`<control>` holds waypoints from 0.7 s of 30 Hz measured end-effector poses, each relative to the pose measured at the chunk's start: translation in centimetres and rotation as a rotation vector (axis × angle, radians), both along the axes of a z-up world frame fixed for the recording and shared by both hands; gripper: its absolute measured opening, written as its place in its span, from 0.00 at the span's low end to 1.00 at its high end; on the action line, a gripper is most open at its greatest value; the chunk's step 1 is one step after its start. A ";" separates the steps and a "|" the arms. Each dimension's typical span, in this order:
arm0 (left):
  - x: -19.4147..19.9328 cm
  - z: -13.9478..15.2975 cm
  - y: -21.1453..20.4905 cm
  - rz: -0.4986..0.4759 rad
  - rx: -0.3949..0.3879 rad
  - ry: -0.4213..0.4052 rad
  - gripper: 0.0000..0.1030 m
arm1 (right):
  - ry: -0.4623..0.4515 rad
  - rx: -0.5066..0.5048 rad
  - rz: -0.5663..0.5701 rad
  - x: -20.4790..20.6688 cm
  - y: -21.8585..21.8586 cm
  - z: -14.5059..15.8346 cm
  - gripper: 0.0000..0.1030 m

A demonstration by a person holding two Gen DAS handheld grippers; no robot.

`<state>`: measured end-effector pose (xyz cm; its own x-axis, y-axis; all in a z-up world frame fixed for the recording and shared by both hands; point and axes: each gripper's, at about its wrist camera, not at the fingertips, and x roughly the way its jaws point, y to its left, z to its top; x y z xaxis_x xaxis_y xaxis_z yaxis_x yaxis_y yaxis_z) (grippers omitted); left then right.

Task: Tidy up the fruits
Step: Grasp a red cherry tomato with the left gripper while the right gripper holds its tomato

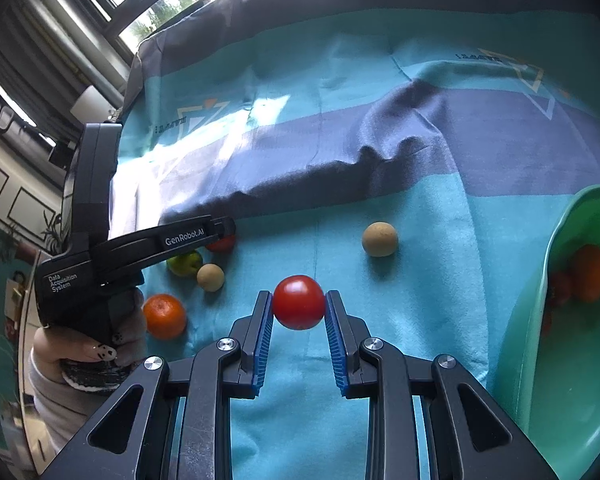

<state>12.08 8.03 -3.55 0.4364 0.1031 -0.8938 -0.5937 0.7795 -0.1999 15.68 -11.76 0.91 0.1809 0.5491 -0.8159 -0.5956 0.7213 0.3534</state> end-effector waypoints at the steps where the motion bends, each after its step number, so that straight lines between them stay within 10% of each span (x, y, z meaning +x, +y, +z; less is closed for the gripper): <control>1: 0.0 -0.1 0.1 0.001 -0.005 -0.003 0.30 | -0.001 0.004 -0.002 0.0 -0.1 0.1 0.27; 21: -4.4 7.0 -5.3 -0.049 0.073 -0.225 0.29 | -0.055 0.061 -0.043 -0.5 -2.2 2.3 0.27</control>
